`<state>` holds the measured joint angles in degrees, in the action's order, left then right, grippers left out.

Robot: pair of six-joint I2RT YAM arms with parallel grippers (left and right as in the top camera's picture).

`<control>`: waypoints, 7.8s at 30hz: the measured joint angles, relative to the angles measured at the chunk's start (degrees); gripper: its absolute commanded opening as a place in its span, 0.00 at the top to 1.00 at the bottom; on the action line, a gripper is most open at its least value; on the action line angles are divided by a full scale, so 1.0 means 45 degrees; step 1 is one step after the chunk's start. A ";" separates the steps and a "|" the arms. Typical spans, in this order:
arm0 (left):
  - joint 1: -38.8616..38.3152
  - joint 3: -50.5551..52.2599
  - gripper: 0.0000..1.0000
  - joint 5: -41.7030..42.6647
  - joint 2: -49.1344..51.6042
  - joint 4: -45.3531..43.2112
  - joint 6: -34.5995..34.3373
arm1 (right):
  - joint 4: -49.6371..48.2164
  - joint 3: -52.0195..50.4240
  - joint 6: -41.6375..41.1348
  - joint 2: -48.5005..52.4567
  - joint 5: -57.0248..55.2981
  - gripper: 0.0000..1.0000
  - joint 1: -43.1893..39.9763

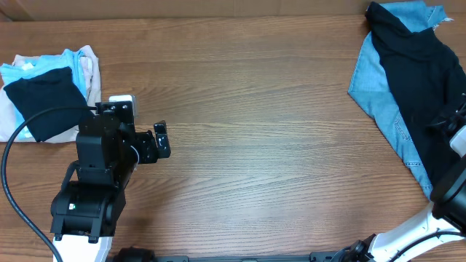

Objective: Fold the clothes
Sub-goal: 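Reach the right gripper to the black t-shirt on the jeans and grasp it, then drag the black t-shirt left off the jeans with the right gripper, then grasp the t-shirt's left edge with the left gripper, then pull the t-shirt left and spread it with the left gripper, then grasp the t-shirt's right side with the right gripper and flatten it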

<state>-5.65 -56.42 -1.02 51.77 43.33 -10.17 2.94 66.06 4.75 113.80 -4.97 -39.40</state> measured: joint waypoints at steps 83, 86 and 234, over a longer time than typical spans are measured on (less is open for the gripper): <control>0.0000 -0.0005 0.00 0.0039 0.0622 -0.0112 0.0019 | 0.8063 0.3905 -0.2244 -0.3230 0.4493 0.92 1.1827; 0.0000 0.0000 0.00 0.0039 0.0622 -0.0112 0.0019 | 0.7737 0.4255 -0.1520 -0.3371 0.5353 0.43 1.3571; -0.0044 -0.9753 0.96 -0.2628 1.2536 1.1186 -0.5178 | 1.0516 0.4231 -0.2050 -0.3551 0.3502 0.22 0.9661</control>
<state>-5.85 -100.31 -12.84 108.18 93.67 -33.47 50.26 85.10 -4.47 97.82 10.79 4.08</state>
